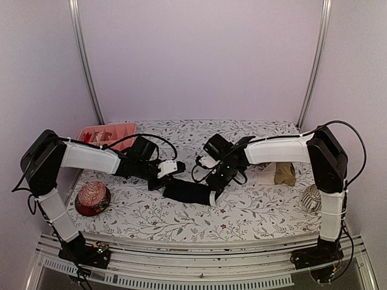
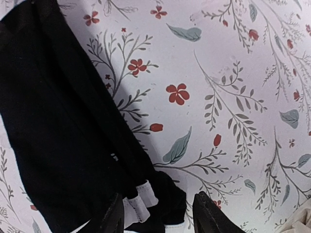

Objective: Roll the underwear
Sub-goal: Fold the underwear at the center of the board, then smooth out the underwear at the center of the board.

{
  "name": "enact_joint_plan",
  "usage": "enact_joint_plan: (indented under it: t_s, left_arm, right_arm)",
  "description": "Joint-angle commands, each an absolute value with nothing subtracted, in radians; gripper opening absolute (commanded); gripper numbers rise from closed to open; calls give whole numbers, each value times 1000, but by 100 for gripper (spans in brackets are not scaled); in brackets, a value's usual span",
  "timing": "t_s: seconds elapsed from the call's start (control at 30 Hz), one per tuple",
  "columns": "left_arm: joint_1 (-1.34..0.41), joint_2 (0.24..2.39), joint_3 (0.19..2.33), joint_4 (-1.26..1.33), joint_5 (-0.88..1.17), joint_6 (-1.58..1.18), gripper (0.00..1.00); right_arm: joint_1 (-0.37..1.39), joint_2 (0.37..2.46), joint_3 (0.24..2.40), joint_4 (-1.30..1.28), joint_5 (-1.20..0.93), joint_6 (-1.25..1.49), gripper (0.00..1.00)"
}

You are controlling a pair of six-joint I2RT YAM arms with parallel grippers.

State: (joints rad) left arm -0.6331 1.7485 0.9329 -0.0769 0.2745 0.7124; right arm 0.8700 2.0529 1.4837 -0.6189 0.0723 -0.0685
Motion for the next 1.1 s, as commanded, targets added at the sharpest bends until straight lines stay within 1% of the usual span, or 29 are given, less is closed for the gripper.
enact_joint_plan:
  t_s: [0.0, 0.03, 0.1, 0.17, 0.23, 0.27, 0.3, 0.37, 0.4, 0.5, 0.6, 0.7, 0.93, 1.07]
  left_arm:
    - [-659, 1703, 906, 6, 204, 639, 30]
    - [-660, 1698, 904, 18, 190, 626, 31]
    - [-659, 1685, 900, 37, 167, 604, 37]
    - [-661, 1671, 896, 44, 173, 595, 41]
    - [-661, 1659, 893, 35, 202, 590, 45]
    - [-661, 1654, 892, 28, 220, 588, 45]
    - [-661, 1653, 893, 21, 237, 588, 43]
    - [-662, 1658, 898, 11, 253, 581, 39]
    - [-662, 1667, 903, 4, 254, 578, 37]
    - [-665, 1705, 920, -4, 230, 567, 34]
    - [-667, 1741, 935, -4, 194, 554, 34]
    - [-671, 1772, 945, -3, 162, 551, 34]
    - [-683, 1834, 974, -16, 101, 550, 34]
    - [-687, 1859, 987, -37, 62, 554, 34]
  right_arm:
    - [879, 1906, 1443, -562, 97, -12, 52]
    - [879, 1882, 1424, -541, 97, -3, 54]
    - [880, 1825, 1373, -488, 82, 46, 56]
    - [880, 1775, 1310, -412, 9, 71, 55]
    - [880, 1734, 1244, -321, -83, 104, 52]
    - [883, 1716, 1206, -265, -130, 126, 48]
    - [887, 1703, 1164, -207, -176, 145, 46]
    - [892, 1692, 1102, -81, -265, 201, 36]
    - [897, 1699, 1084, -41, -315, 219, 32]
    - [907, 1752, 1068, 24, -397, 271, 22]
    - [912, 1825, 1083, 59, -455, 306, 20]
    - [914, 1889, 1106, 71, -489, 328, 14]
    - [907, 1971, 1148, 33, -466, 350, 12]
    - [882, 2003, 1137, 24, -474, 369, 11]
